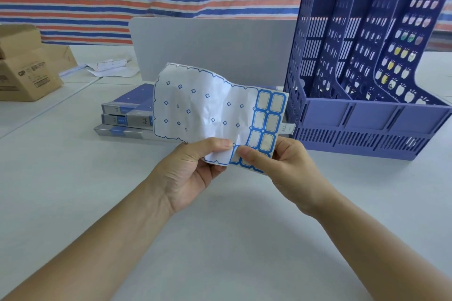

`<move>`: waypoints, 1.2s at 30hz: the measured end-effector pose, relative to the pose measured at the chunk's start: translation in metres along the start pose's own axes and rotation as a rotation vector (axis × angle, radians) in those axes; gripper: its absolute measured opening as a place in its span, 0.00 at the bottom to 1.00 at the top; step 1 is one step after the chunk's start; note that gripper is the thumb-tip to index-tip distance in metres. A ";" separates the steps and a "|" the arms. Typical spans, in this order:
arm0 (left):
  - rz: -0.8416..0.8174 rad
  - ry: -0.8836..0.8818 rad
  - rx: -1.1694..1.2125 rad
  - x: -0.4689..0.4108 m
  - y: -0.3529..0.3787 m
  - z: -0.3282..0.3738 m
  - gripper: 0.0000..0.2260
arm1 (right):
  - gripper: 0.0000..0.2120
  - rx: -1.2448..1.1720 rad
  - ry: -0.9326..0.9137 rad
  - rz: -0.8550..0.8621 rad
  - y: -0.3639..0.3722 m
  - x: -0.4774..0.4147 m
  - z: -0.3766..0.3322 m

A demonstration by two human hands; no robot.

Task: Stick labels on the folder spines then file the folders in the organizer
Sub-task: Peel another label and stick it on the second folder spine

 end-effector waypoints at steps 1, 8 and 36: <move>-0.004 0.012 -0.002 0.000 0.000 0.001 0.17 | 0.09 0.038 -0.010 -0.003 0.000 0.000 -0.002; 0.072 0.048 -0.083 -0.001 -0.006 0.003 0.23 | 0.11 0.194 -0.037 -0.115 0.004 0.002 -0.010; 0.126 -0.068 -0.112 0.002 -0.011 -0.002 0.17 | 0.04 0.315 -0.146 -0.063 0.008 0.003 -0.019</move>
Point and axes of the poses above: each hand's wrist, its own x-axis away from the middle knuckle, its own y-axis out of the palm, z = x × y, the point moved 9 cm from there along -x, towards the middle knuckle, and after that the axes turned 12 degrees about -y, right-handed, at the moved point
